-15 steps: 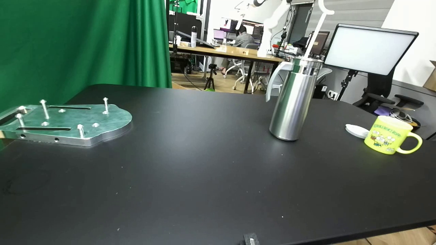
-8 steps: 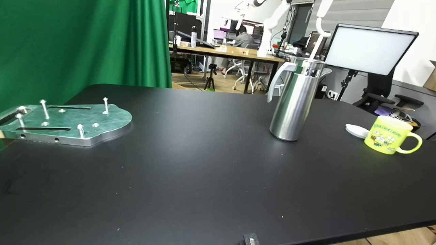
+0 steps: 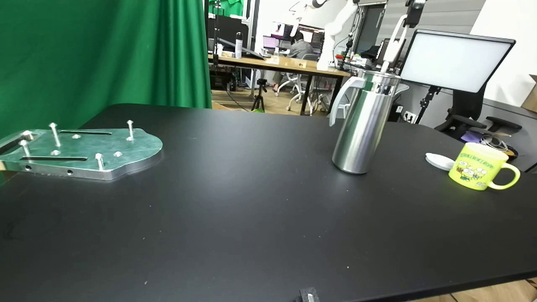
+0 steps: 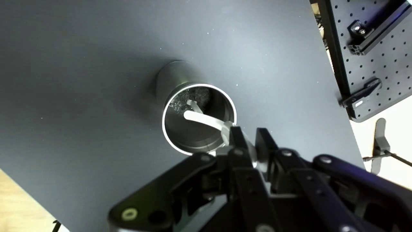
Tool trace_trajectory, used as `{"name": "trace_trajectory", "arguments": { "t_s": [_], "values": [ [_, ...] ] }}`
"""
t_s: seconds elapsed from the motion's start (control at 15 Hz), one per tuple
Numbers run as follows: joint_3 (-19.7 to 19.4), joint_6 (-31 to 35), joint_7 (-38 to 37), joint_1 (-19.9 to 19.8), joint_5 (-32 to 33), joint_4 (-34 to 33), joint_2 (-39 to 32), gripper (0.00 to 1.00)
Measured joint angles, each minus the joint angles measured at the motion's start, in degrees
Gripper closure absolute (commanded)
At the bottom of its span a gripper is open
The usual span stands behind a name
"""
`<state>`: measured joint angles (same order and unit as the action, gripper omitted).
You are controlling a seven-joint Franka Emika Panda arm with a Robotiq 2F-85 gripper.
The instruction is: Use the bottle brush to clean inside the flask
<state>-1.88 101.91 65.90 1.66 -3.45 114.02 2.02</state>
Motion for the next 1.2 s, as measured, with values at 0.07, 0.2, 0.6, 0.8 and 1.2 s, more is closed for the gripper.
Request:
{"name": "trace_trajectory", "arguments": {
  "t_s": [0.07, 0.2, 0.6, 0.8, 1.2],
  "values": [
    [0.01, 0.0, 0.1, 0.0, 0.0, 0.03, -0.39, 0.96],
    [0.04, -0.04, 0.16, 0.0, 0.0, 0.02, -0.62, 0.96],
    [0.4, -2.08, 0.15, 0.01, 0.1, -1.76, 2.7, 0.96],
    [0.82, -3.63, 0.15, 0.13, 0.15, -3.13, 5.72, 0.96],
    [0.99, -4.14, 0.15, 0.32, 0.14, -4.12, 8.47, 0.96]
  ]
}}
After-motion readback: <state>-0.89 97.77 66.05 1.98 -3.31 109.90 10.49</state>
